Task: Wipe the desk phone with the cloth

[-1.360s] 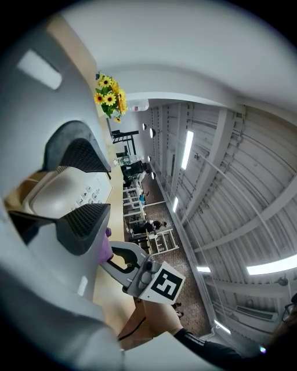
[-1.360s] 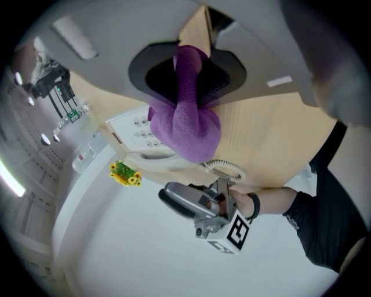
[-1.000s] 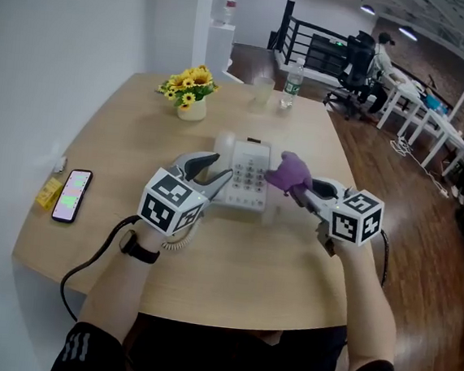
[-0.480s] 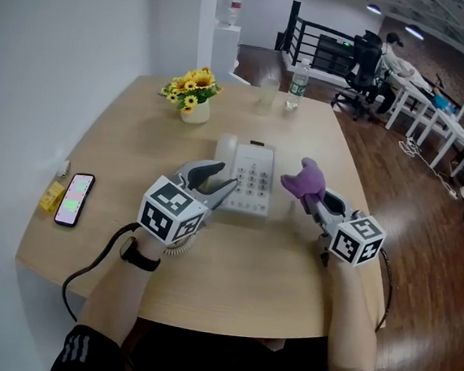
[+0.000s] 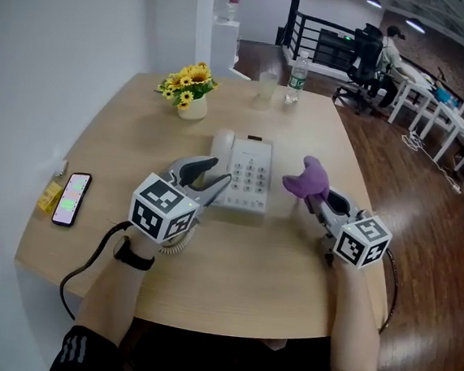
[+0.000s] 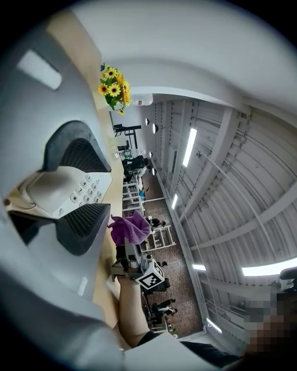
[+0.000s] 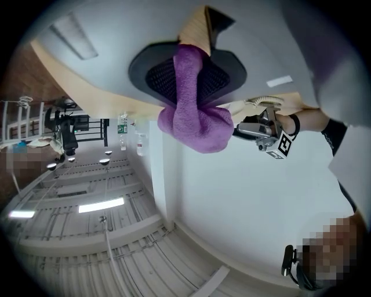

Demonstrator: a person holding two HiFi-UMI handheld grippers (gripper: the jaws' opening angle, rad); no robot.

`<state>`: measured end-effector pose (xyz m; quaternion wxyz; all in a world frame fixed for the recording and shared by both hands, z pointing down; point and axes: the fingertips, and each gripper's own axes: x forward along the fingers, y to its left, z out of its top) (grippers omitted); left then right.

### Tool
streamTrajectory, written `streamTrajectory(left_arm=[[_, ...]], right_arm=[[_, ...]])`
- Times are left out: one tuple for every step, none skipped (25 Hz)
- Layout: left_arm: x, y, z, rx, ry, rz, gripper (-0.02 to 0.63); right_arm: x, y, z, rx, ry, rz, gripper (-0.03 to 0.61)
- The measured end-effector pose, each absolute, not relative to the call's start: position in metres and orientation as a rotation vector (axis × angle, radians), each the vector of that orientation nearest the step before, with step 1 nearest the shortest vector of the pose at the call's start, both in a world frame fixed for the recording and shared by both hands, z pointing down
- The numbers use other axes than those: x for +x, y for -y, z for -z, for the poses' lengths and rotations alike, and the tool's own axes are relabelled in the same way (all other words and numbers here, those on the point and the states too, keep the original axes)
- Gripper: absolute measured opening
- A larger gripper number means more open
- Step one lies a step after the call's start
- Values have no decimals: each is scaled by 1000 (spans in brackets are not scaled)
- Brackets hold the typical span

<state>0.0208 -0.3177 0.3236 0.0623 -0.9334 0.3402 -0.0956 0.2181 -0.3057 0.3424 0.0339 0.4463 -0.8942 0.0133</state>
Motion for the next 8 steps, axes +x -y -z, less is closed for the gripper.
streamTrajectory(left_arm=[[21, 318, -323, -2823, -1028, 286, 163], [20, 318, -323, -2824, -1029, 283, 163], [20, 318, -322, -2823, -1030, 281, 163], [20, 318, -322, -2823, -1030, 280, 163], [20, 317, -321, -2822, -1030, 279, 163], [20, 317, -320, -2822, -1028, 278, 163], [20, 317, -320, -2822, -1026, 276, 163], [20, 317, -320, -2823, -1025, 275, 163]], right_arm=[[218, 305, -342, 1369, 2747, -34, 78], [218, 305, -342, 1368, 2746, -30, 78], [217, 305, -342, 1367, 2747, -28, 78], [217, 305, -341, 1368, 2749, -27, 78], [217, 304, -341, 1369, 2750, -28, 78], [218, 304, -341, 1371, 2751, -30, 78], [218, 304, -341, 1373, 2752, -31, 78], [218, 304, -341, 1375, 2753, -33, 78]])
